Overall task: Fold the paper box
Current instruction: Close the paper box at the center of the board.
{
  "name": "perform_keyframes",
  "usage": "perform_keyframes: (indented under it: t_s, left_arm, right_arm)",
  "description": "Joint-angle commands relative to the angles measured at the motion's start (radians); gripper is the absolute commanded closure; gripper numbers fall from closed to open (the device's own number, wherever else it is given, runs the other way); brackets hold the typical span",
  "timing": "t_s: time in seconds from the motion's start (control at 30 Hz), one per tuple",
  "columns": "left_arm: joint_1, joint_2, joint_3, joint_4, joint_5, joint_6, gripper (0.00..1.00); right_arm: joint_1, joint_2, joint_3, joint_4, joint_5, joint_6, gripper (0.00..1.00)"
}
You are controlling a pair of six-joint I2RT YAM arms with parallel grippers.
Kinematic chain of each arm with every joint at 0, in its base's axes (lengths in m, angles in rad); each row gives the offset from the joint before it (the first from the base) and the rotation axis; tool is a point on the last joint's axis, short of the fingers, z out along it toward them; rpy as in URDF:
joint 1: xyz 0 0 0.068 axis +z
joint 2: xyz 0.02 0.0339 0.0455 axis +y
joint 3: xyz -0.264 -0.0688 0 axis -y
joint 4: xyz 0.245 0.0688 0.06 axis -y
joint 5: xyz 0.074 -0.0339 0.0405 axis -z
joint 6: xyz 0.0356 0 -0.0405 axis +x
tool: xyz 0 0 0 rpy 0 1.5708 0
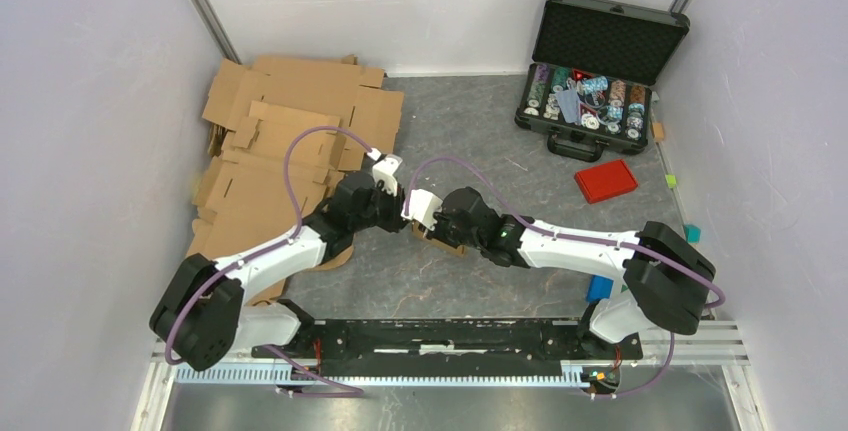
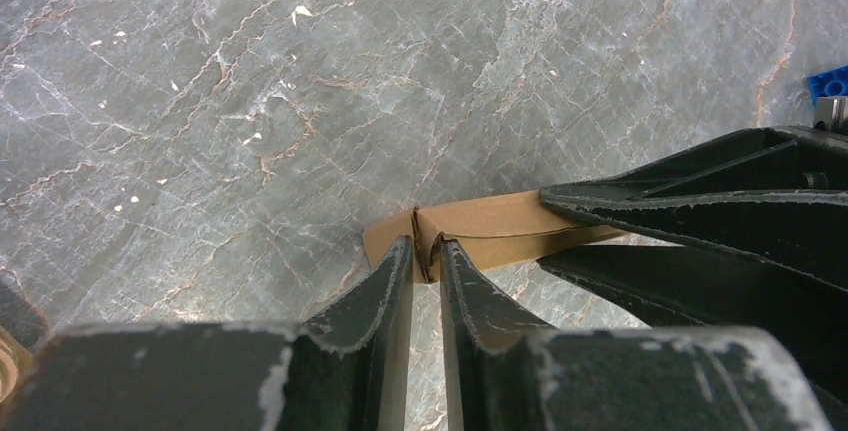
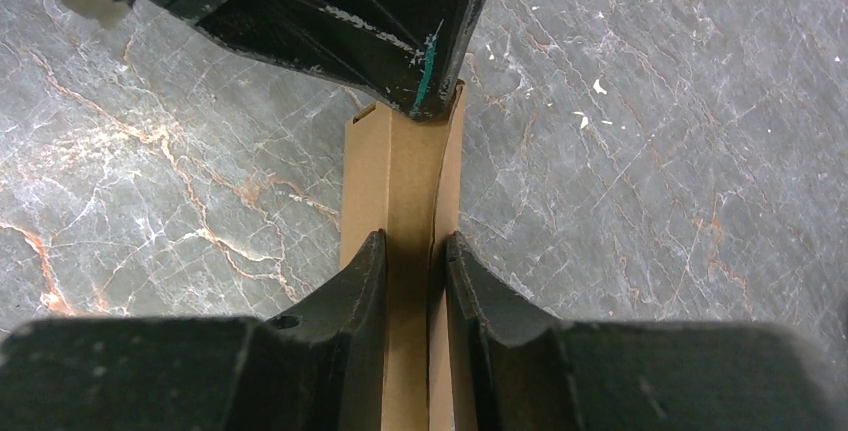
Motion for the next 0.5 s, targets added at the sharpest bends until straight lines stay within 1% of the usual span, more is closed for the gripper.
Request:
perform_keyframes:
  t_s: [0.0,0.13,0.27,0.47]
  left_arm:
    - [-0.004,0.02,0.049,0.042,0.016,0.042,0.82]
    - [-0.004,0.015,0.049,0.031,0.009,0.051,0.98]
    - [-0.013,0.005,0.039,0.005,-0.008,0.069,0.98]
    - [-0.092,-0.008,0.02,-0.044,-0.13,0.115,0.98]
  right_arm:
    - [0.006,0.026,0.024,-0.04,-0.039,0.011,0.78]
    - [0.005,0.027,0.026,-0.039,-0.039,0.012,0.78]
    - [0.005,0.032,0.032,-0.04,-0.04,0.014,0.78]
    - [0.006,0.041,0.034,-0.04,-0.035,0.012,0.78]
